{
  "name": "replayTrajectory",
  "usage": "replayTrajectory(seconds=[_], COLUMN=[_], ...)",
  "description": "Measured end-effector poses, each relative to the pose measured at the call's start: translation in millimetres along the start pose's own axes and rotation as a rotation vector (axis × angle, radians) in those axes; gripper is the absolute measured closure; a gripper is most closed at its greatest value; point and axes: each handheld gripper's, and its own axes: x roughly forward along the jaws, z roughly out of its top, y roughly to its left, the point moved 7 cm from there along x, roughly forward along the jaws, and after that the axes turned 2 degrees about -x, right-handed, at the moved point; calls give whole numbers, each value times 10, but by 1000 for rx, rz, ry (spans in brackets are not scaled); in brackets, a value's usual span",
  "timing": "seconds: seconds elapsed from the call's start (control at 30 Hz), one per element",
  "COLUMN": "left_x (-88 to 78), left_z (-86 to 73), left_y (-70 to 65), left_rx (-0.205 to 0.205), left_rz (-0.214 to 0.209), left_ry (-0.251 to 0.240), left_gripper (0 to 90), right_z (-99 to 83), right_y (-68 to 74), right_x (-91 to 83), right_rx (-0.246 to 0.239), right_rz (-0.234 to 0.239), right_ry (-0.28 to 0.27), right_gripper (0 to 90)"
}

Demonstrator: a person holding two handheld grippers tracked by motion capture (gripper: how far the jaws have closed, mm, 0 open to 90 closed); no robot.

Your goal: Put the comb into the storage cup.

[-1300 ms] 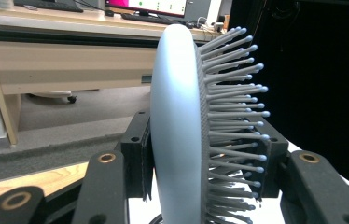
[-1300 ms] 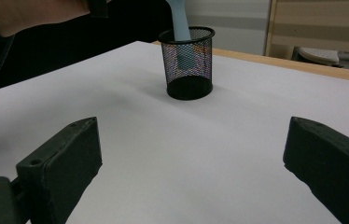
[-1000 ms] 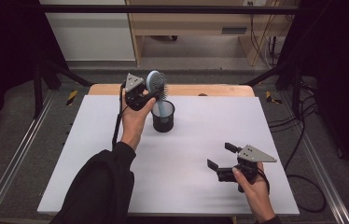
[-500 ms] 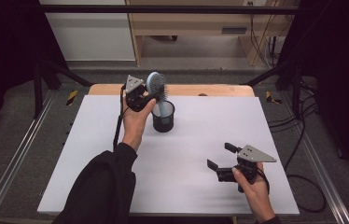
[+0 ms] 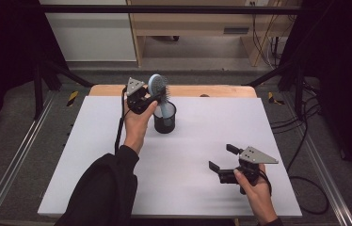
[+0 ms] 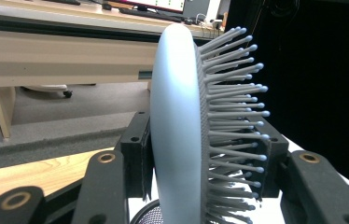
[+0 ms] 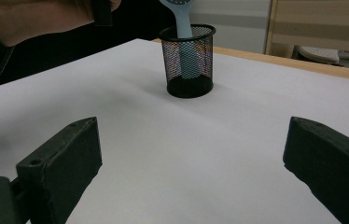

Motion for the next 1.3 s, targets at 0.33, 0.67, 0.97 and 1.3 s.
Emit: replayTrajectory(seconds=[0.33, 0.67, 0.97, 1.3], left_x=[3, 9, 55, 113], left_z=[-76, -79, -107, -158], left_y=[53, 42, 45, 68], left_rx=[-41, -64, -58, -66], left_rz=[3, -5, -1, 5], left_ry=[-6, -23, -27, -22], left_gripper=[507, 507, 506, 505], right_z=[-9, -26, -33, -37], right_y=[7, 34, 40, 28], right_x=[12, 48, 51, 43], right_rx=[-2, -6, -7, -6], right_rz=[1, 6, 8, 7], right_ry=[5, 15, 18, 15], right_gripper=[48, 47, 47, 47])
